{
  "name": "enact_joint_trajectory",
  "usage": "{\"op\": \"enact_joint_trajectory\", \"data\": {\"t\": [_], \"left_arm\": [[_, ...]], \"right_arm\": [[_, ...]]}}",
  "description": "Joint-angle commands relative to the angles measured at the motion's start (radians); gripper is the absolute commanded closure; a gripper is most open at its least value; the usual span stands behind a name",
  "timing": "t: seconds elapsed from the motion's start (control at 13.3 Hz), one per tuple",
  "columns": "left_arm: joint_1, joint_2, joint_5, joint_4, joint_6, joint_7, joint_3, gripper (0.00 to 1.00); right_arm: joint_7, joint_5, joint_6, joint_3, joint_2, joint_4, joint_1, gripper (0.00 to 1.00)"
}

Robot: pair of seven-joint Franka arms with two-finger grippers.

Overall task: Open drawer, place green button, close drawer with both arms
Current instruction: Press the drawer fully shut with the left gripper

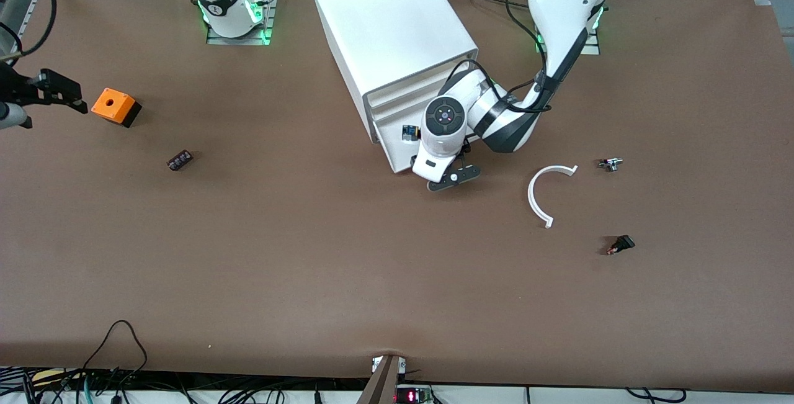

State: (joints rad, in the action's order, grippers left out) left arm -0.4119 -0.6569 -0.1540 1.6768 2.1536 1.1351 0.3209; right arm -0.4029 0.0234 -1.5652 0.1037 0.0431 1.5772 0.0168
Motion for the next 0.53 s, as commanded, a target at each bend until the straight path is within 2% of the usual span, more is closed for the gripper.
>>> {"op": "enact_joint_trajectory", "data": {"t": [0.0,0.23,0.45], "left_arm": [[0.008,0.020,0.016,0.024,-0.032,0.015,0.017,0.01],[0.009,0.026,0.085,0.023,-0.049,0.015,0.017,0.01],[0.007,0.026,0.129,0.024,-0.066,0.015,0.018,0.01]], "right_arm": [[-0.011,0.016,-0.006,0.001,-0.029,0.035,-0.001,0.00],[-0.010,0.015,-0.044,0.001,-0.028,0.043,-0.003,0.00],[-0.005,0.010,-0.131,-0.001,-0.058,0.105,-0.003,0.00]]}}
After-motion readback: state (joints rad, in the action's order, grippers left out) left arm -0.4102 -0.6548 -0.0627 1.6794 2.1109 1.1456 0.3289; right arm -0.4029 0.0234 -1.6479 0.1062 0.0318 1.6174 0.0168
